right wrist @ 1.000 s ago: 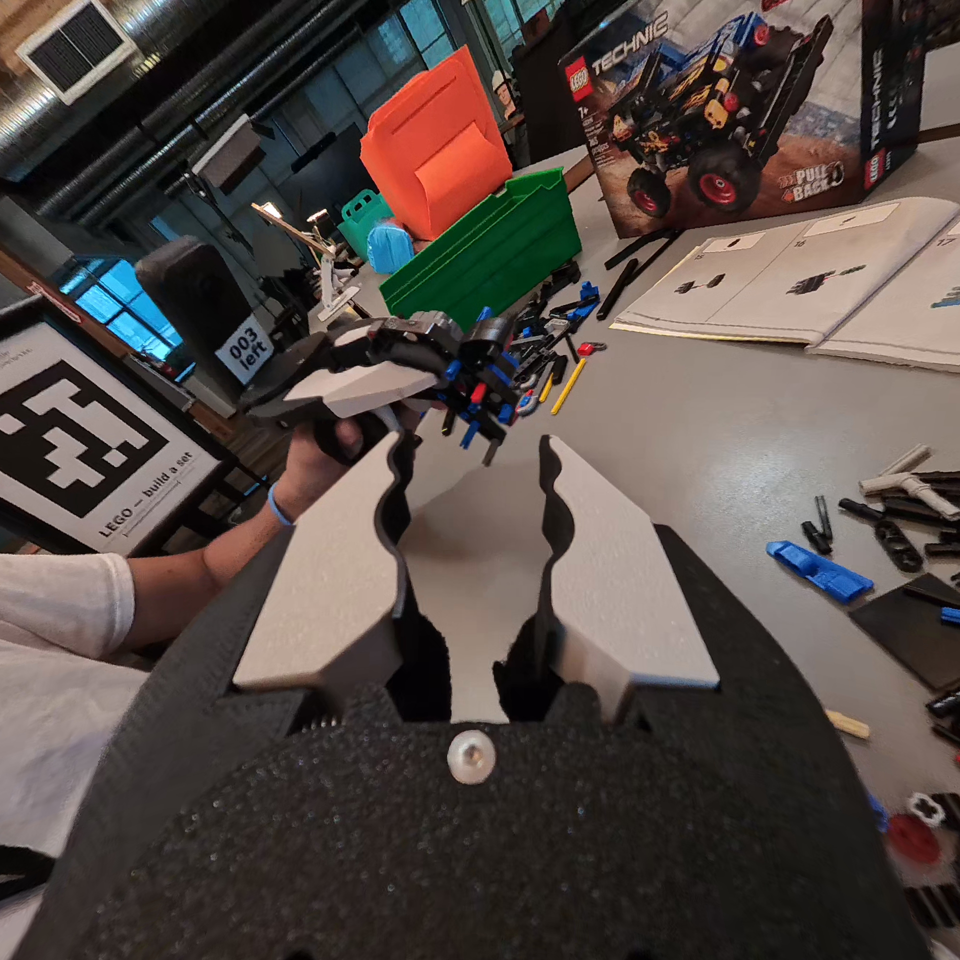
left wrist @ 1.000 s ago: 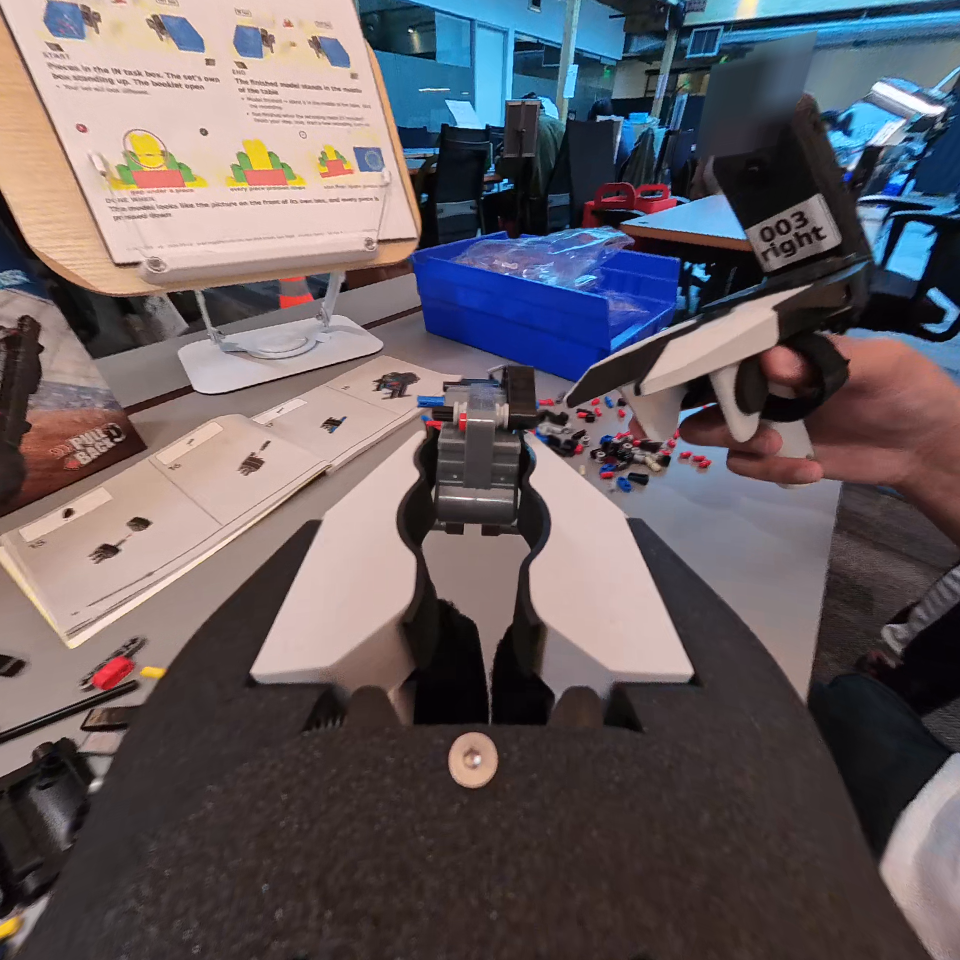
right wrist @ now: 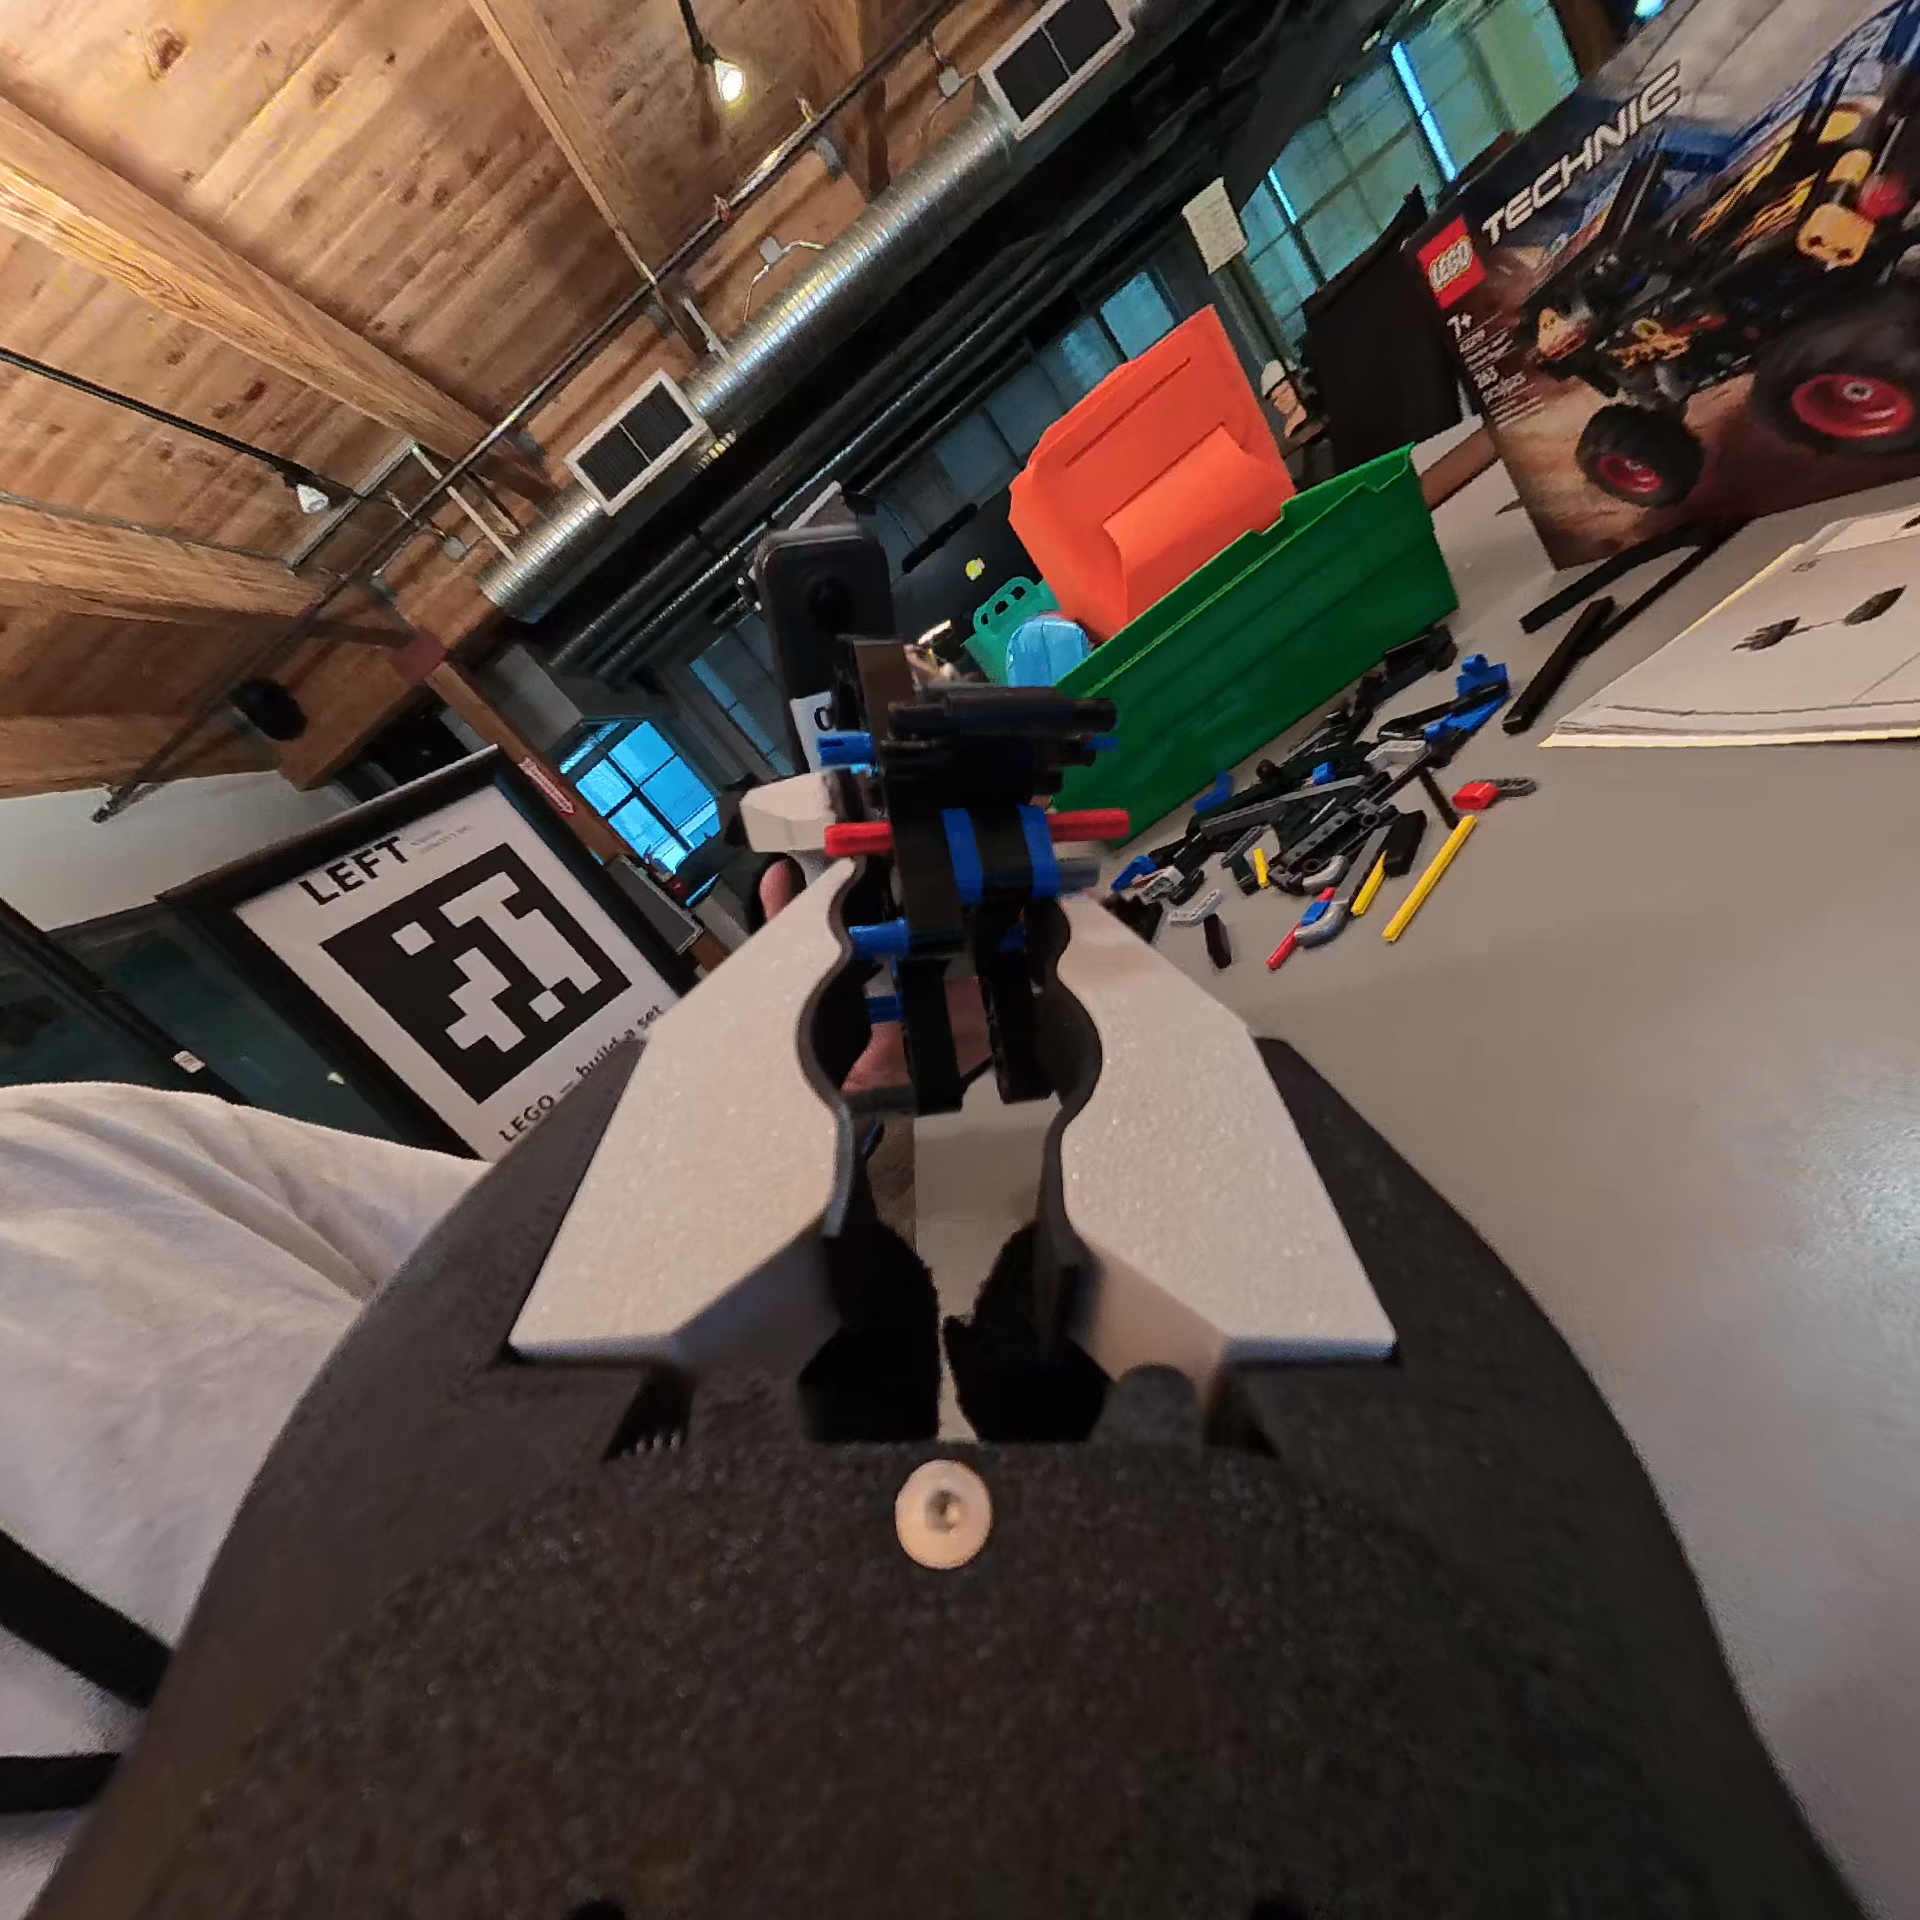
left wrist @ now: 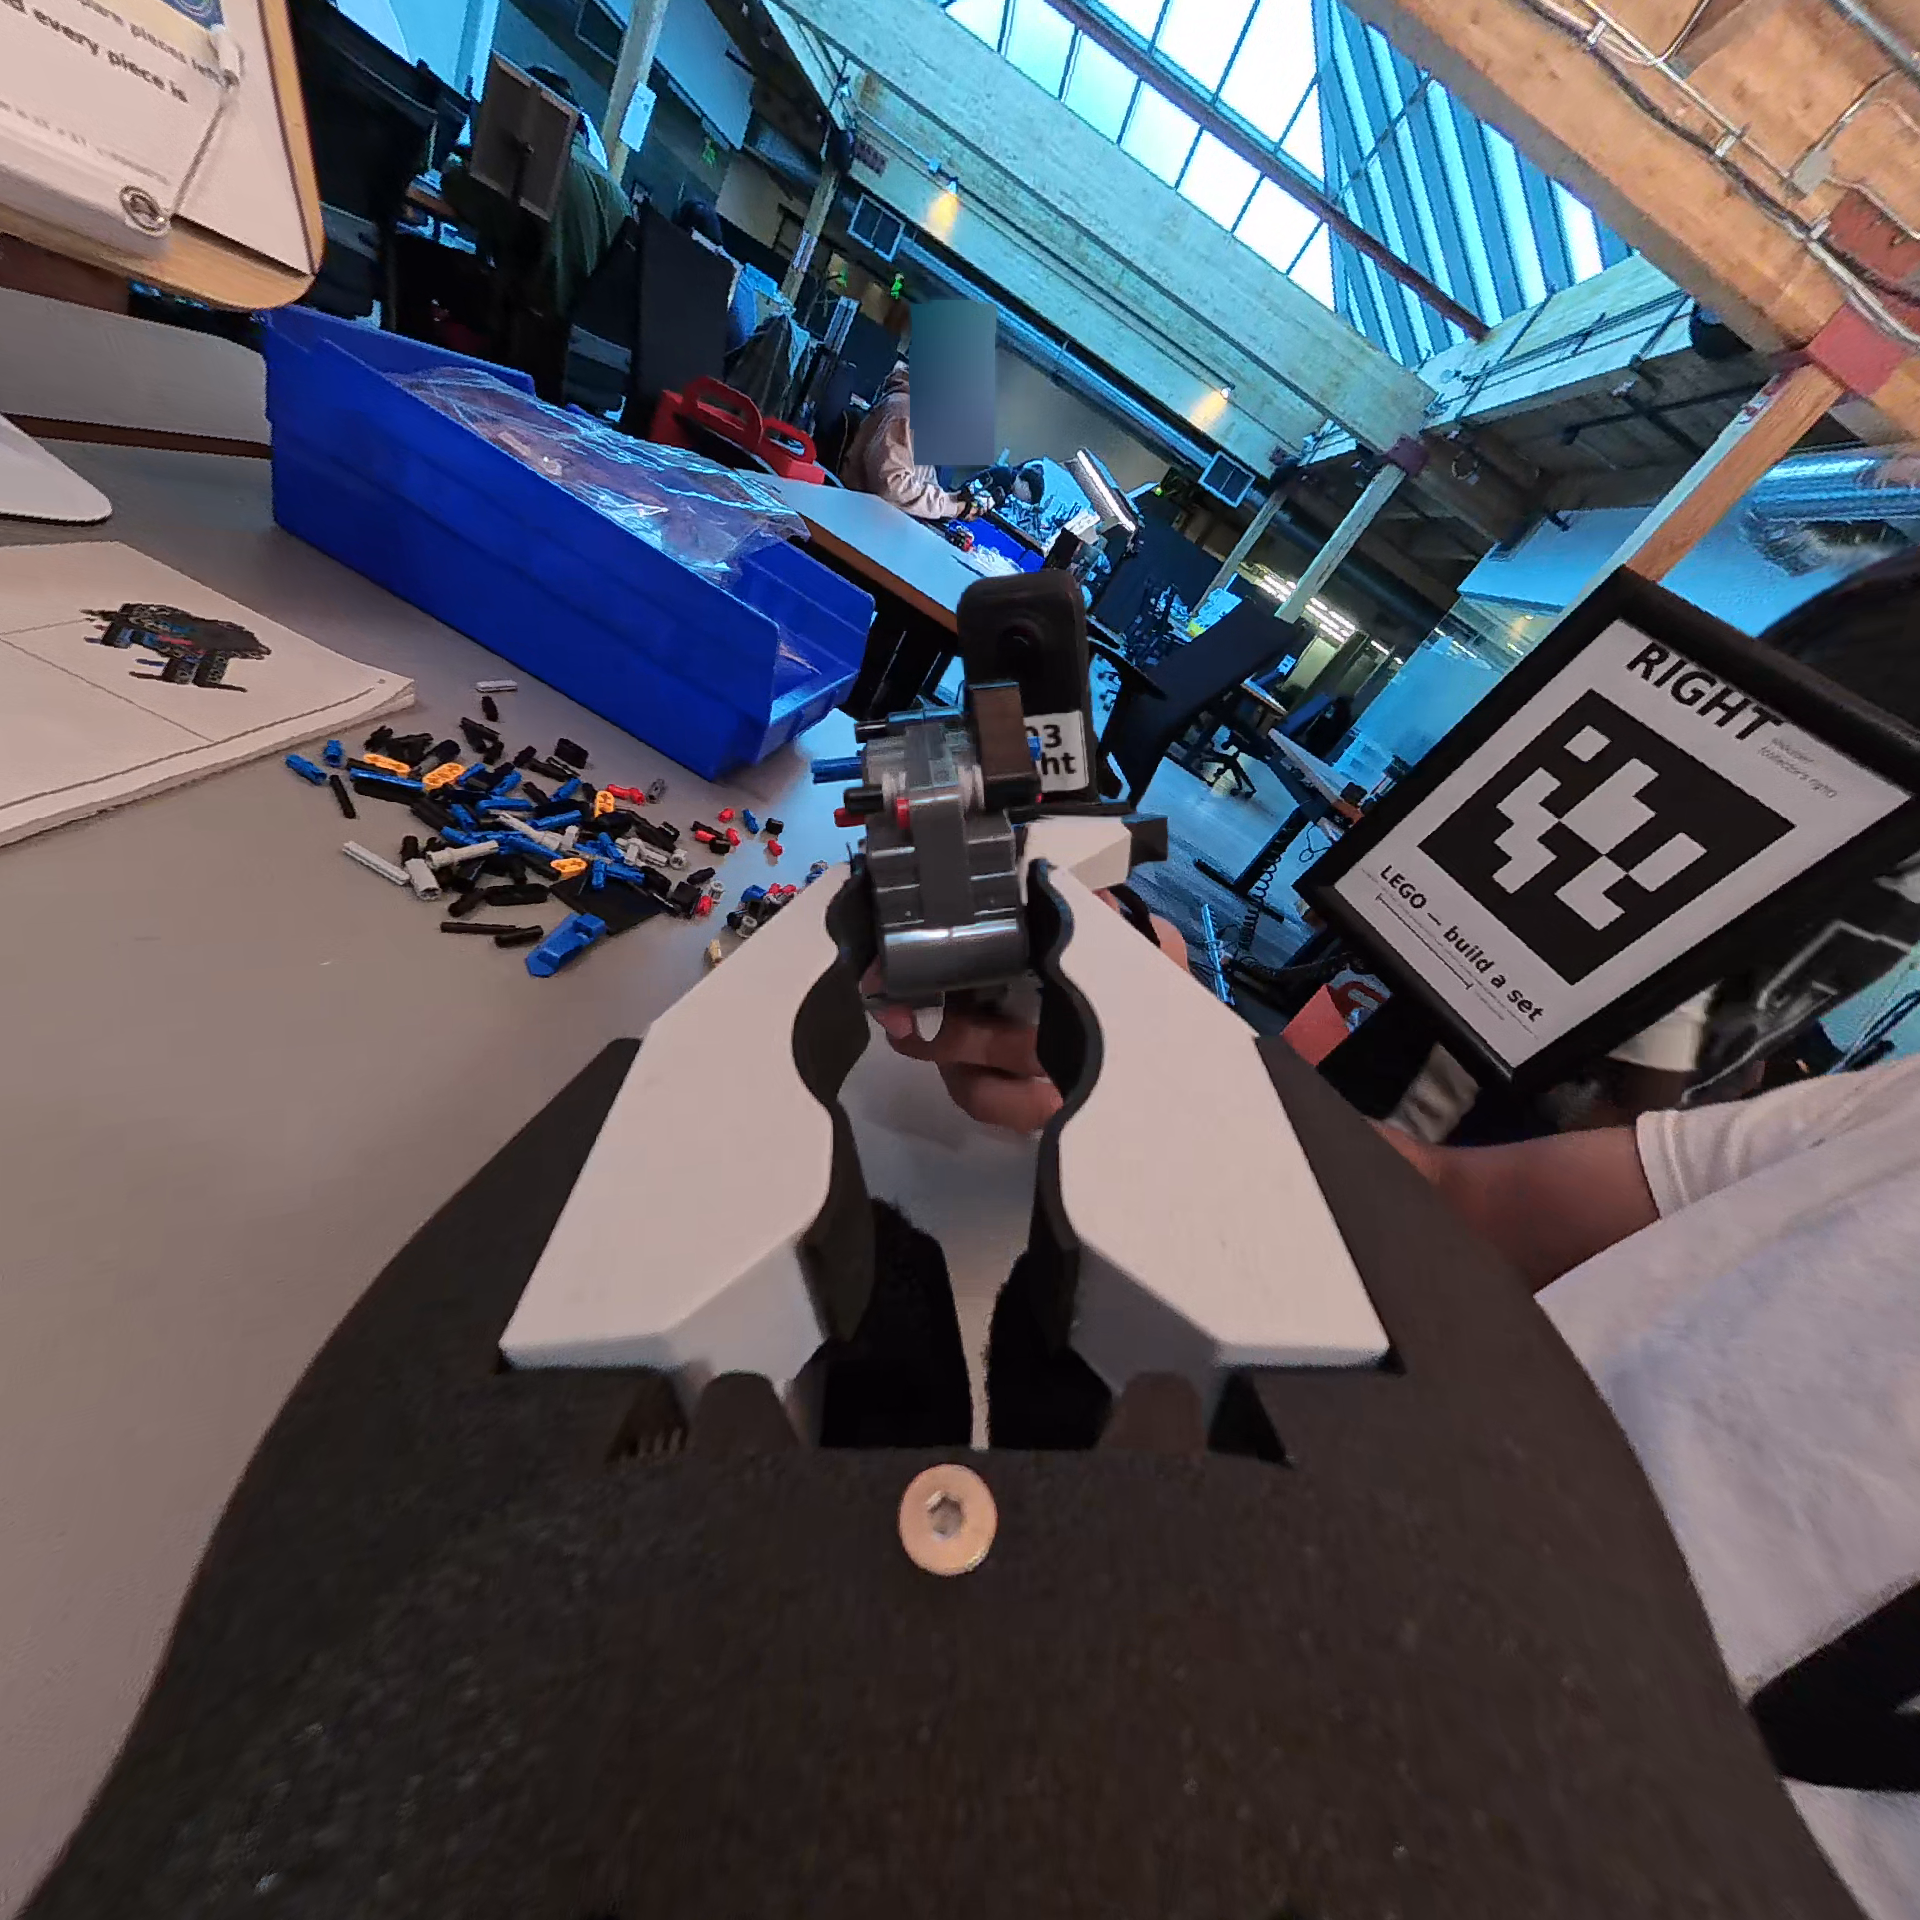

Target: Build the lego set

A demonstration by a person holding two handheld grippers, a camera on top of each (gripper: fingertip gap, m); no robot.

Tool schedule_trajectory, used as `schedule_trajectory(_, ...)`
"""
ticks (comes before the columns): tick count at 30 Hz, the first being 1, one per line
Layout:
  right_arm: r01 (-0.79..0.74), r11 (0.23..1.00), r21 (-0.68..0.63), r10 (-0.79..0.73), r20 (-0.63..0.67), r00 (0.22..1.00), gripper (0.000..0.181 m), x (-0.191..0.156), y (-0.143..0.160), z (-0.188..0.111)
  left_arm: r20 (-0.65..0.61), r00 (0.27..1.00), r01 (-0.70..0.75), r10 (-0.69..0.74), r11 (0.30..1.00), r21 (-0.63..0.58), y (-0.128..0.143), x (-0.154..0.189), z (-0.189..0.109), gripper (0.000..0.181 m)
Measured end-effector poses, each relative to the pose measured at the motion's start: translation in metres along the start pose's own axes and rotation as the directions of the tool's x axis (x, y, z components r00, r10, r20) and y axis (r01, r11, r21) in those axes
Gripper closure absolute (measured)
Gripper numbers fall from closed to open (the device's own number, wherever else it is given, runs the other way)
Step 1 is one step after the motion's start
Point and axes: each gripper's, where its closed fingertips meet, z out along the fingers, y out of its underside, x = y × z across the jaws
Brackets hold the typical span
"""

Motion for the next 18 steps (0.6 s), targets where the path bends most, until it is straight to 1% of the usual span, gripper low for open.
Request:
schedule_trajectory(3, -0.02, 0.999, -0.044, 0.021, 0.012, 1.0, 0.155, 0.003, 0.005, 0.001, 0.01, 1.0, -0.021, 0.021, 1.0, -0.008, 0.004, -0.002, -0.003, 0.155)
schedule_trajectory(4, -0.023, 0.998, -0.056, 0.023, -0.007, 1.0, 0.155, 0.007, 0.005, 0.001, 0.036, 0.999, -0.033, 0.034, 0.999, -0.011, 0.006, -0.005, -0.003, 0.155)
schedule_trajectory(5, 0.007, 0.998, -0.069, -0.011, -0.056, 0.998, 0.151, 0.013, 0.005, 0.001, 0.073, 0.996, -0.047, 0.047, 0.999, -0.005, 0.006, -0.01, -0.003, 0.156)
schedule_trajectory(6, 0.067, 0.994, -0.09, -0.078, -0.123, 0.989, 0.147, 0.02, 0.005, -0.001, 0.123, 0.99, -0.07, 0.067, 0.997, 0.018, 0.003, -0.015, -0.005, 0.156)
schedule_trajectory(7, 0.135, 0.986, -0.102, -0.153, -0.196, 0.969, 0.137, 0.028, 0.002, -0.004, 0.196, 0.975, -0.112, 0.102, 0.993, 0.04, -0.001, -0.021, -0.008, 0.156)
schedule_trajectory(8, 0.198, 0.973, -0.116, -0.222, -0.266, 0.938, 0.127, 0.033, -0.002, -0.008, 0.288, 0.944, -0.182, 0.164, 0.983, 0.035, -0.004, -0.029, -0.013, 0.155)
schedule_trajectory(9, 0.243, 0.959, -0.145, -0.278, -0.323, 0.904, 0.122, 0.034, -0.005, -0.013, 0.397, 0.88, -0.286, 0.261, 0.958, 0.004, -0.007, -0.038, -0.018, 0.156)
schedule_trajectory(10, 0.255, 0.953, -0.162, -0.298, -0.356, 0.886, 0.12, 0.031, -0.008, -0.014, 0.509, 0.772, -0.406, 0.379, 0.912, -0.064, -0.01, -0.046, -0.024, 0.156)
schedule_trajectory(11, 0.231, 0.96, -0.159, -0.274, -0.357, 0.893, 0.116, 0.022, -0.009, -0.011, 0.587, 0.645, -0.507, 0.489, 0.849, -0.15, -0.011, -0.051, -0.028, 0.156)
schedule_trajectory(12, 0.184, 0.972, -0.145, -0.223, -0.34, 0.914, 0.11, 0.013, -0.01, -0.005, 0.626, 0.518, -0.589, 0.583, 0.774, -0.233, -0.013, -0.051, -0.03, 0.156)
schedule_trajectory(14, 0.086, 0.987, -0.14, -0.126, -0.311, 0.942, 0.103, 0.005, -0.007, 0.007, 0.653, 0.226, -0.698, 0.723, 0.588, -0.408, -0.016, -0.047, -0.029, 0.156)
schedule_trajectory(15, 0.046, 0.992, -0.12, -0.08, -0.292, 0.953, 0.104, 0.003, -0.008, 0.012, 0.642, 0.089, -0.718, 0.762, 0.496, -0.489, -0.016, -0.044, -0.027, 0.156)
schedule_trajectory(16, 0.009, 0.995, -0.102, -0.038, -0.282, 0.959, 0.103, 0.003, -0.011, 0.014, 0.624, -0.019, -0.728, 0.781, 0.417, -0.545, -0.016, -0.04, -0.024, 0.156)
schedule_trajectory(18, -0.072, 0.995, -0.062, 0.056, -0.226, 0.973, 0.108, 0.002, -0.016, 0.018, 0.581, -0.178, -0.734, 0.794, 0.286, -0.616, -0.013, -0.029, -0.015, 0.156)
